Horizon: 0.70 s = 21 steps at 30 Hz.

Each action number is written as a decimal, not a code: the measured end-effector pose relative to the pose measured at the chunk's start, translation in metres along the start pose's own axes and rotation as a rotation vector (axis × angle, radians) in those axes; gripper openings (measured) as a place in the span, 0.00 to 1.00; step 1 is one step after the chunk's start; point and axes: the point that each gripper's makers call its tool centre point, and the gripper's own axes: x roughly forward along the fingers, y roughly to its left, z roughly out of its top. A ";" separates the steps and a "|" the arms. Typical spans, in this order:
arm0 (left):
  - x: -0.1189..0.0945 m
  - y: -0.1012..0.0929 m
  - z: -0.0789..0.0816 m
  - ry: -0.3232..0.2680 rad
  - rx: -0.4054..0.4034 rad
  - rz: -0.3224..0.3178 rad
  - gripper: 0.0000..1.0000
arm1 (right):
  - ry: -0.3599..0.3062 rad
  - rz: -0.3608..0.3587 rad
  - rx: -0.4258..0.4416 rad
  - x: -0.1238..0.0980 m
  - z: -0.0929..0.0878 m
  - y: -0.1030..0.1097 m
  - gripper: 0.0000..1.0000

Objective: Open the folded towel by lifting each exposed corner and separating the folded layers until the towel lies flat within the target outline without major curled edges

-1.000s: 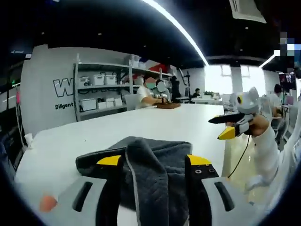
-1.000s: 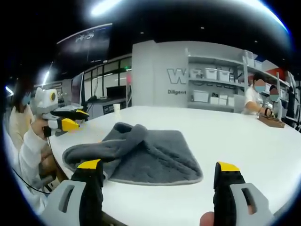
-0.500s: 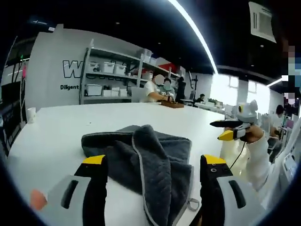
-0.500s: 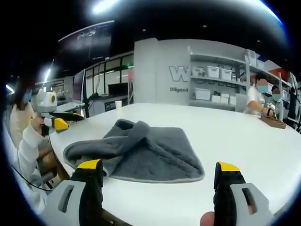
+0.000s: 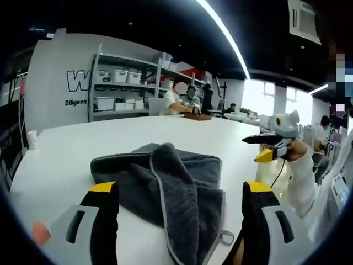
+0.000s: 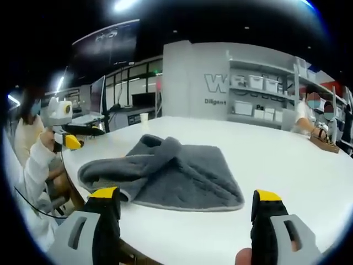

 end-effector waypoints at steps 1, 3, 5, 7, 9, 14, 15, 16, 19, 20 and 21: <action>0.002 0.002 0.002 0.000 0.000 -0.002 0.93 | -0.003 0.007 0.003 0.000 0.000 0.001 0.99; 0.005 0.003 0.004 0.004 0.000 -0.012 0.96 | -0.008 0.014 0.010 -0.001 0.001 0.002 0.99; 0.010 0.004 0.006 0.007 0.003 -0.024 0.98 | -0.010 0.018 0.012 -0.001 0.002 0.002 0.99; 0.016 0.007 0.010 0.000 0.004 -0.032 1.00 | -0.012 0.019 0.014 -0.002 0.002 0.002 0.99; 0.023 0.009 0.016 -0.017 0.013 -0.050 0.99 | -0.015 0.021 0.016 -0.002 0.002 0.002 0.99; 0.039 0.017 0.019 -0.003 0.036 -0.071 0.99 | -0.022 0.019 0.023 -0.004 0.004 0.000 0.99; 0.043 0.018 0.019 -0.002 0.041 -0.084 0.99 | -0.023 0.018 0.024 -0.004 0.004 0.000 0.99; 0.047 0.018 0.019 0.004 0.047 -0.102 0.99 | -0.023 0.018 0.025 -0.004 0.004 -0.001 0.99; 0.062 0.018 0.020 0.005 0.064 -0.171 1.00 | -0.025 0.020 0.029 -0.004 0.004 -0.001 0.99; 0.067 0.021 0.021 0.006 0.079 -0.178 1.00 | -0.025 0.020 0.030 -0.004 0.005 -0.001 0.99; 0.072 0.024 0.021 0.006 0.090 -0.185 0.99 | -0.026 0.020 0.029 -0.004 0.005 -0.001 0.99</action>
